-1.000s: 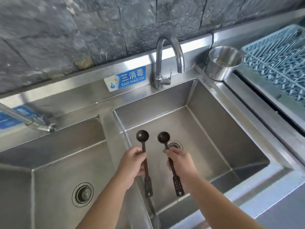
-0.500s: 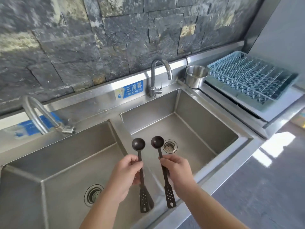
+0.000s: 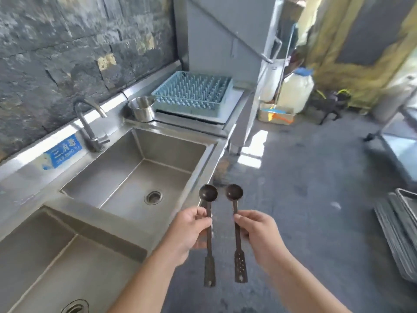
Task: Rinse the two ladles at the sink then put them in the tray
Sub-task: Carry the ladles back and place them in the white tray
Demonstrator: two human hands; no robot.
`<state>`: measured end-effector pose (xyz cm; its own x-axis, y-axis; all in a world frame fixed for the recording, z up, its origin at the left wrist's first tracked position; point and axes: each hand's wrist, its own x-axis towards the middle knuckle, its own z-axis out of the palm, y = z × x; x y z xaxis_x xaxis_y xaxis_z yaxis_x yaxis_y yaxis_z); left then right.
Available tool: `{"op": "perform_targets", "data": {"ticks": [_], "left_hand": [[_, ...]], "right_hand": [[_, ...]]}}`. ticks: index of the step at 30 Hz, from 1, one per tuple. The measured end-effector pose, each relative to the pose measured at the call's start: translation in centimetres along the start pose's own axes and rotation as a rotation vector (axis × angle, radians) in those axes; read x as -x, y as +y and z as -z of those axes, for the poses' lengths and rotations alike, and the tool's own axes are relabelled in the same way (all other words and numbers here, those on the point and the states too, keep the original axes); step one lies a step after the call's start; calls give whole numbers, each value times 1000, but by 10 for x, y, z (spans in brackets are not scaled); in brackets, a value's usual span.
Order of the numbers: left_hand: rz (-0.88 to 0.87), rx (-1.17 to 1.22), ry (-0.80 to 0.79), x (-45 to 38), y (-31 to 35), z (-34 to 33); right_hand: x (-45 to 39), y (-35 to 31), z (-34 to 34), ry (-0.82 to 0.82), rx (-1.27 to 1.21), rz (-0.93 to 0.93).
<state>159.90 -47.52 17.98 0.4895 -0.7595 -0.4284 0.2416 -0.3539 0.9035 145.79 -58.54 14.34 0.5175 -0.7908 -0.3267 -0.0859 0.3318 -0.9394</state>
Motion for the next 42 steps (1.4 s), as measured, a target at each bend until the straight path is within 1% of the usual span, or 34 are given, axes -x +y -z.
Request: {"op": "perform_targets", "data": {"ticks": [5,8,14,18,24,29,35,42], "left_hand": [[-5,-146,-244,10,-1,-125],[1,-204,-395,26,-10,-208],[15,-304,-676,78,-44,-382],[45,-370,-866,119,-70,-483],[91,-522,-1118,180,-108,-600],[94,-630,-1299,216,-132,-687],[75,-779,-1500,231,-148,-788],[129,-843,-1660,234,-155,-883]], "right_hand": [[60,-8,120,240,-116,54],[106,-5,196,354,-175,73],[209,16,343,600,-238,96],[279,35,420,804,-303,96],[373,64,493,1183,-416,97],[419,82,540,1436,-538,68],[439,83,602,1660,-666,44],[431,77,665,1818,-792,95]]}}
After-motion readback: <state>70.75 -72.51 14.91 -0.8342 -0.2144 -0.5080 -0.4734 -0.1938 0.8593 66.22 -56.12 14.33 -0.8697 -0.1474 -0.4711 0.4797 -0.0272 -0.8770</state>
